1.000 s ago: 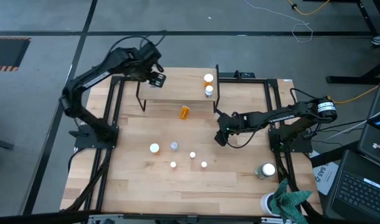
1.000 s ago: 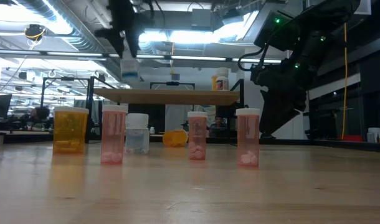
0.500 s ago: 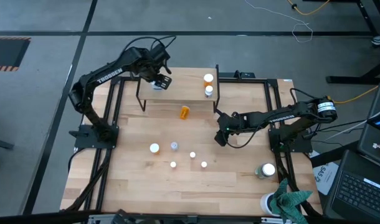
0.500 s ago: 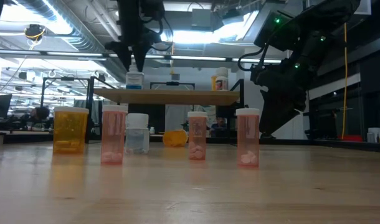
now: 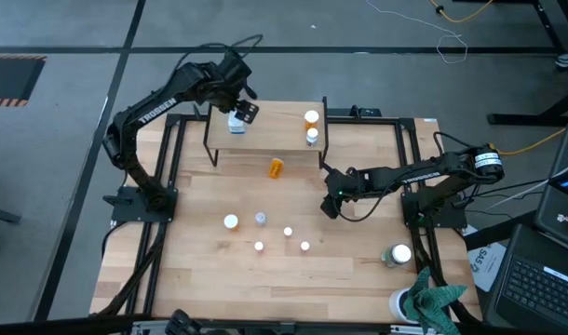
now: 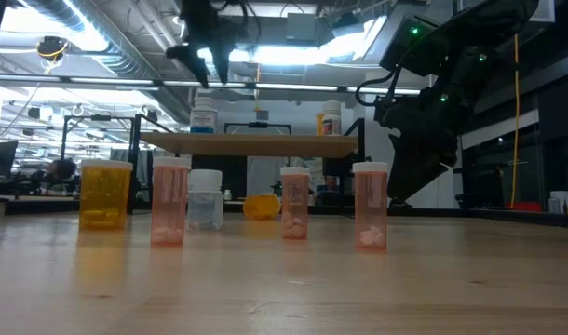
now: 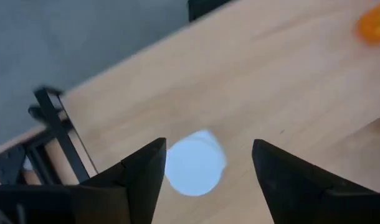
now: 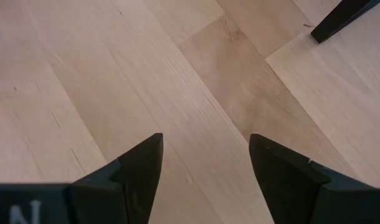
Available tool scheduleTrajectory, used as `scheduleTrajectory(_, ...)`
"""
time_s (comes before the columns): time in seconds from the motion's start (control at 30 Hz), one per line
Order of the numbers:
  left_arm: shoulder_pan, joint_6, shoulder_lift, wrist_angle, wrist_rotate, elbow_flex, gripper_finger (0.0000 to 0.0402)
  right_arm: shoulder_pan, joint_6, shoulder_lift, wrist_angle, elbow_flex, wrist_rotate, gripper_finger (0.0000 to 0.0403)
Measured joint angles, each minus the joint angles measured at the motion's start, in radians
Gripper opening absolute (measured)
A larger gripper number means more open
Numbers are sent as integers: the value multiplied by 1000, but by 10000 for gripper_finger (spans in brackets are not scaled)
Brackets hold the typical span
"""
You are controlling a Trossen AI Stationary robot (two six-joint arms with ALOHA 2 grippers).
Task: Pick and place medicine bottles onto shelf by color
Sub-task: Put the bottom orange pill bottle on the shelf
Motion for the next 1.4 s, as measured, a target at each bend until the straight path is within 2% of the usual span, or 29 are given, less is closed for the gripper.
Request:
scheduleTrajectory(0.23, -37, 27, -1, 1, 14, 169, 234, 0, 1, 0, 0, 0, 0, 241)
scheduleTrajectory(0.33, -82, 33, -1, -35, 54, 224, 234, 0, 1, 0, 0, 0, 0, 241)
scheduleTrajectory(0.57, -221, -8, -1, -163, 58, 280, 232, 0, 0, 0, 2, 0, 0, 241)
scheduleTrajectory(1.03, -576, -192, -1, -351, 55, 281, 231, 0, 2, 0, 3, 0, 0, 241)
scheduleTrajectory(1.27, -724, -187, -2, -347, 43, 208, 231, 0, 1, 0, 4, 0, 0, 241)
scheduleTrajectory(1.3, -742, -187, -2, -347, 20, 182, 231, 0, 2, 0, 4, 0, 0, 241)
scheduleTrajectory(1.4, -793, -231, -2, -345, -139, 92, 231, 0, 1, 0, 4, 0, 0, 241)
